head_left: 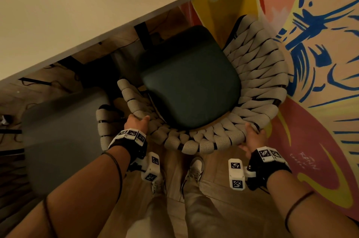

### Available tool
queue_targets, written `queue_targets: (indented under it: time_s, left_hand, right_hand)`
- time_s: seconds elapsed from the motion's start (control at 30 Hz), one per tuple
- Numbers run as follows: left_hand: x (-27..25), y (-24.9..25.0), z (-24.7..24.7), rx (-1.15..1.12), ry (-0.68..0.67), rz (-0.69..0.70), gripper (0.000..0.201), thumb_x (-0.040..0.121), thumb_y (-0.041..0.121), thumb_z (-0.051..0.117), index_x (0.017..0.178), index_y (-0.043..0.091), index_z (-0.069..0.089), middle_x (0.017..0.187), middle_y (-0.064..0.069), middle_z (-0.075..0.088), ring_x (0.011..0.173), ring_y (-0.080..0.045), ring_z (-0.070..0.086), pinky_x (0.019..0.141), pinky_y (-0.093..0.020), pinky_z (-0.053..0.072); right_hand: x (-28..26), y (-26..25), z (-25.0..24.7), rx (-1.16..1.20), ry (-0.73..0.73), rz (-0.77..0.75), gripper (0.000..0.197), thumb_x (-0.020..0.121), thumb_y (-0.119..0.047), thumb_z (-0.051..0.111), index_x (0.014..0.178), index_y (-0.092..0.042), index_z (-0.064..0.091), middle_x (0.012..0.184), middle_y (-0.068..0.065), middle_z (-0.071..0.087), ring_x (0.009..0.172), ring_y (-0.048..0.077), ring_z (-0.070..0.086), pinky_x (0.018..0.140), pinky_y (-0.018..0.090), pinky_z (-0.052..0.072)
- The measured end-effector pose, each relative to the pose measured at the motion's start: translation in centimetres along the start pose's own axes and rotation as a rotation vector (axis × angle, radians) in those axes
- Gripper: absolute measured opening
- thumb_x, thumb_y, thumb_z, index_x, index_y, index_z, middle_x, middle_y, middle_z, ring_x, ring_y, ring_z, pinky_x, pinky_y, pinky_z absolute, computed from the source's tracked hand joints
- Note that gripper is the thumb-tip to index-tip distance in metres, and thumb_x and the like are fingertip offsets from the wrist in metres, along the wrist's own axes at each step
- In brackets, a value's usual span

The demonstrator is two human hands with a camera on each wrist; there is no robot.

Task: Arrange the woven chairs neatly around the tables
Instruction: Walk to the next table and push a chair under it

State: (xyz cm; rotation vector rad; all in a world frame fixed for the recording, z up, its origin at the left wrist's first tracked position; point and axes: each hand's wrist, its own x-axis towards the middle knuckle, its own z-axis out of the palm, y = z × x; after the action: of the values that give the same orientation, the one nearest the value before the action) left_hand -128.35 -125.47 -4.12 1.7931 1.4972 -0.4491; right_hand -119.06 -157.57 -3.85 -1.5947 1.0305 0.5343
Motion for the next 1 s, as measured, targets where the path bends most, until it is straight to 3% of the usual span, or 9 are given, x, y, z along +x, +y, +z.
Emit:
queue_targets:
  time_s: [0.13,0.23,0.37,0.5,0.63,0.73,0.83,1.0]
  left_hand:
    - [-0.2,0.3,0.0,-0.006,-0.001,-0.008,0.056,0.09,0.037,0.062,0.134,0.004,0.047,0.134,-0.02,0.055,0.122,-0.04,0.053,0.097,-0.04,0.044]
    - [-0.4,0.2,0.0,-0.008,-0.004,-0.002,0.056,0.091,0.037,0.06,0.135,0.005,0.045,0.134,-0.02,0.054,0.122,-0.04,0.053,0.098,-0.04,0.043]
    - [-0.6,0.3,0.1,-0.024,0.0,-0.012,0.057,0.092,0.038,0.059,0.138,0.007,0.043,0.135,-0.018,0.054,0.122,-0.039,0.053,0.098,-0.041,0.044]
    - [-1.1,0.5,0.1,-0.039,0.004,-0.025,0.057,0.092,0.036,0.059,0.138,0.008,0.042,0.136,-0.018,0.053,0.123,-0.039,0.052,0.097,-0.041,0.044]
    - [-1.1,0.6,0.2,-0.027,0.005,-0.019,0.057,0.092,0.037,0.059,0.137,0.007,0.042,0.135,-0.018,0.053,0.121,-0.039,0.053,0.096,-0.04,0.045]
    - [-1.2,0.7,0.5,-0.01,0.012,-0.004,0.056,0.092,0.037,0.058,0.136,0.006,0.044,0.134,-0.019,0.054,0.12,-0.039,0.054,0.093,-0.039,0.045]
    - [-1.1,0.8,0.7,-0.012,0.003,-0.003,0.056,0.092,0.038,0.058,0.136,0.007,0.044,0.133,-0.018,0.055,0.119,-0.038,0.055,0.093,-0.039,0.046]
    - [-0.9,1.2,0.8,-0.02,-0.011,-0.003,0.055,0.092,0.037,0.058,0.136,0.007,0.043,0.133,-0.017,0.055,0.118,-0.037,0.056,0.085,-0.036,0.045]
  right_hand:
    - [0.4,0.1,0.0,-0.015,0.018,-0.01,0.049,0.098,-0.027,0.055,0.142,-0.012,0.039,0.141,0.015,0.049,0.123,0.038,0.053,0.088,0.053,0.053]
    - [1.1,-0.2,-0.2,0.0,0.014,-0.025,0.052,0.094,-0.028,0.061,0.14,-0.013,0.039,0.127,0.011,0.054,0.111,0.034,0.057,0.084,0.054,0.054]
    - [2.4,0.0,-0.2,-0.057,0.003,-0.025,0.052,0.083,-0.033,0.07,0.127,-0.019,0.045,0.117,0.007,0.057,0.096,0.031,0.06,0.072,0.048,0.057]
    - [3.9,0.9,-0.4,-0.114,0.039,-0.055,0.054,0.063,-0.047,0.071,0.107,-0.026,0.048,0.118,0.011,0.064,0.094,0.035,0.066,0.078,0.059,0.057]
    - [2.7,0.4,-0.4,-0.065,0.04,-0.061,0.047,0.083,-0.028,0.069,0.125,-0.019,0.049,0.112,0.008,0.06,0.094,0.033,0.063,0.083,0.056,0.056]
    - [2.8,0.5,-0.7,-0.117,0.04,-0.076,0.041,0.08,-0.034,0.069,0.116,-0.027,0.048,0.106,0.006,0.061,0.09,0.032,0.063,0.082,0.056,0.057]
    - [3.2,0.3,-0.9,-0.133,0.034,-0.065,0.054,0.069,-0.044,0.07,0.116,-0.028,0.048,0.107,0.006,0.063,0.088,0.031,0.064,0.082,0.055,0.057]
    - [3.4,-0.5,-1.1,-0.08,0.002,-0.053,0.057,0.085,-0.03,0.068,0.135,-0.016,0.046,0.116,0.011,0.061,0.085,0.026,0.063,0.065,0.041,0.057]
